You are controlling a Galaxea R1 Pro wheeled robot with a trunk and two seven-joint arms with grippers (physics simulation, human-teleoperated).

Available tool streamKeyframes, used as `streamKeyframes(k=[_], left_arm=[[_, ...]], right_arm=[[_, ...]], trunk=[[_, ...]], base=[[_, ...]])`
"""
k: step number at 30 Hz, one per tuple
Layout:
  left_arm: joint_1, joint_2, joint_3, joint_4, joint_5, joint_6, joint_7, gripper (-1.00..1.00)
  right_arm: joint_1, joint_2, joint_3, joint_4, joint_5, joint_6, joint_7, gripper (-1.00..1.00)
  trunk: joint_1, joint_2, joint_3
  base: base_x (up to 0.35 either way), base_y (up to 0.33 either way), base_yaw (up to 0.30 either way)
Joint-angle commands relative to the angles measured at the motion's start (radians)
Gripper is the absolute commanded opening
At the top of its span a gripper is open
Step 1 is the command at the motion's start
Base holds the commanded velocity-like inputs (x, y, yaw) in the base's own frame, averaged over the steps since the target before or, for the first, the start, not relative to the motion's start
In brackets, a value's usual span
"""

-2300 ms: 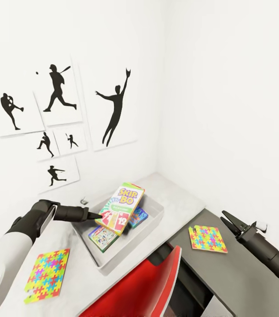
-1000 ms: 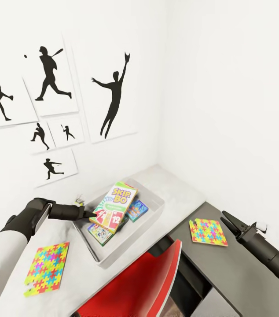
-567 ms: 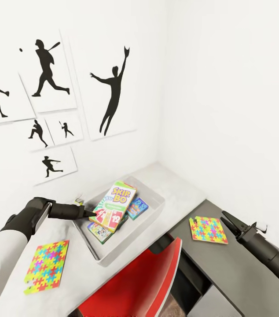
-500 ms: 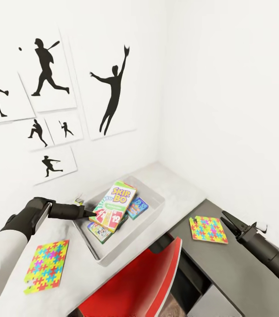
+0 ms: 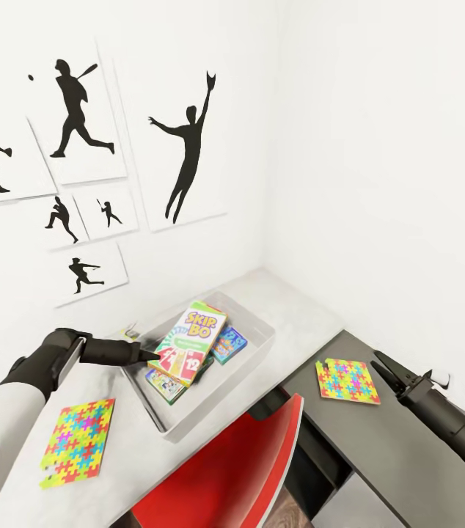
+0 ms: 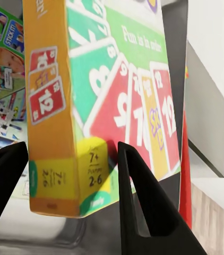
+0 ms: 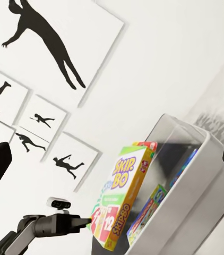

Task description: Put all the toys in the child's room - the three board games (two on the bed and one on the table), the two jigsaw puzzles on the table, and the tennis ball on the table - inside the toy box on the table in the child's room.

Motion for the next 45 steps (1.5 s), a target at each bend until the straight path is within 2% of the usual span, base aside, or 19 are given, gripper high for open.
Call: streamKeyframes(k=[1, 12, 13, 21, 27, 34, 36, 37, 39, 41, 42, 45], left_arm=[[-0.001, 0.001, -0.002, -0.001, -0.002, 0.009, -0.005, -1.0], [-0.001, 0.005, -0.002, -0.001, -0.002, 0.009, -0.005, -1.0], [-0.001, 0.005, -0.002, -0.001, -0.002, 0.009, -0.005, 1.0], [-0.001, 0.007, -0.002, -0.001, -0.001, 0.009, -0.007, 1.0], [-0.001, 0.028, 0.003, -0.001, 0.0, 0.017, -0.014, 1.0], [-0.001, 0.039, 0.007, -0.006, 0.008, 0.018, -0.025, 1.0], [0.0, 0.047, 0.007, -0.008, 0.011, 0.018, -0.053, 1.0], [0.0, 0.053, 0.007, -0.009, 0.012, 0.018, -0.091, 1.0], [0.0, 0.066, 0.006, -0.01, 0.008, 0.012, -0.238, 1.0], [0.001, 0.076, 0.005, -0.01, 0.008, 0.007, -0.297, 1.0], [0.001, 0.089, 0.005, -0.013, 0.009, 0.0, -0.334, 1.0], [0.004, 0.12, 0.005, -0.025, 0.013, -0.018, -0.347, 1.0]], right_arm=[[-0.001, 0.0, -0.001, 0.0, -0.002, 0.005, 0.002, 1.0], [-0.001, 0.0, -0.002, 0.0, -0.002, 0.004, 0.002, 1.0], [-0.001, 0.0, -0.002, 0.0, -0.002, 0.004, 0.002, 1.0], [-0.001, 0.0, -0.002, 0.0, -0.002, 0.004, 0.001, 1.0], [-0.001, 0.0, -0.001, 0.0, -0.002, 0.004, -0.001, 1.0], [-0.001, 0.0, -0.001, 0.0, -0.002, 0.004, -0.001, 1.0], [-0.001, 0.0, -0.001, 0.0, -0.002, 0.004, 0.0, 1.0], [-0.001, 0.0, -0.002, 0.0, -0.002, 0.004, 0.001, 1.0], [-0.001, 0.0, -0.002, 0.0, -0.002, 0.004, 0.004, 1.0], [-0.001, 0.0, -0.002, 0.0, -0.002, 0.004, 0.004, 1.0], [-0.001, 0.0, -0.002, 0.0, -0.002, 0.004, 0.004, 1.0], [-0.001, 0.0, -0.002, 0.0, -0.002, 0.004, 0.005, 1.0]], trunk=[[0.001, -0.002, -0.002], [0.001, -0.002, -0.002], [0.001, -0.002, -0.002], [0.001, -0.002, -0.002], [0.001, -0.002, -0.002], [0.001, -0.002, -0.002], [0.001, -0.002, -0.002], [0.001, -0.002, -0.001], [0.001, -0.002, 0.001], [0.001, -0.002, 0.004], [0.001, -0.002, 0.006], [0.001, -0.002, 0.01]], base=[[0.0, 0.0, 0.0], [0.0, 0.0, 0.0], [0.0, 0.0, 0.0], [0.0, 0.0, 0.0], [0.0, 0.0, 0.0], [0.0, 0.0, 0.0], [0.0, 0.0, 0.0], [0.0, 0.0, 0.0], [0.0, 0.0, 0.0], [0.0, 0.0, 0.0], [0.0, 0.0, 0.0], [0.0, 0.0, 0.0]])
